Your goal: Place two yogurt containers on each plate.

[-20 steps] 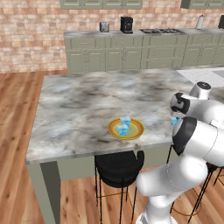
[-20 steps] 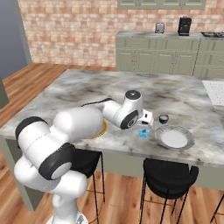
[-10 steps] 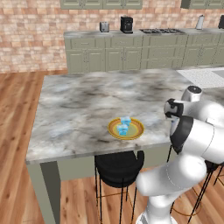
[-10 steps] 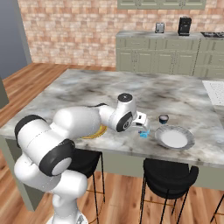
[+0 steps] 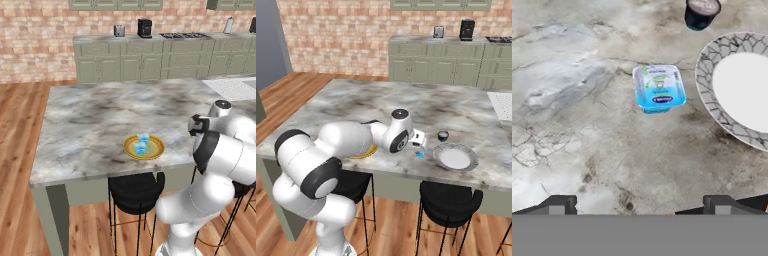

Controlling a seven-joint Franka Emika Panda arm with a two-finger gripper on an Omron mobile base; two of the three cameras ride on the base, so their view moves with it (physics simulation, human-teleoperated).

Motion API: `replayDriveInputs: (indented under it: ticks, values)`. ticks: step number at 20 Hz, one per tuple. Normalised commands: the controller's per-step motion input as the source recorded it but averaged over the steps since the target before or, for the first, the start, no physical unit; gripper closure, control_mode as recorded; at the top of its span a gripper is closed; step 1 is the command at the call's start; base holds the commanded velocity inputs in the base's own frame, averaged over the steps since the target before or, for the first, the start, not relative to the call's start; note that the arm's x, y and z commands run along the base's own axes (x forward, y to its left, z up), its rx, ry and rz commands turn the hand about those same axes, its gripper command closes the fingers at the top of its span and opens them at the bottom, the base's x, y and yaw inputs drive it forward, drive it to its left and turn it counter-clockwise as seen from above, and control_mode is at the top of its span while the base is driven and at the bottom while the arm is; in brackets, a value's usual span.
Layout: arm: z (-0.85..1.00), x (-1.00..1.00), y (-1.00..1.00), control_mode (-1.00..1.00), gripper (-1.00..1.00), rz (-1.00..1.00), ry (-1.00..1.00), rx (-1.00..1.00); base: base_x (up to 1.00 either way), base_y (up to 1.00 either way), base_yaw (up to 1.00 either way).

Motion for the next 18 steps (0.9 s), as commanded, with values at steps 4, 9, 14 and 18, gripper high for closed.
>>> replayDriveInputs:
  ticks: [4,9,14,18]
  values:
    - [0.0,0.07,-0.19,-1.0,-1.0,-0.07,-0.01,0.0,0.0,0.0,0.0]
    - [0.0,0.23,0.0,-1.0,-1.0,-0.01,0.0,0.0,0.0,0.0,0.0]
    - [0.0,0.1,-0.22,-1.0,-1.0,0.0,0.0,0.0,0.0,0.0,0.0]
    - [0.0,0.11,-0.04,-1.0,-1.0,0.0,0.0,0.0,0.0,0.0,0.0]
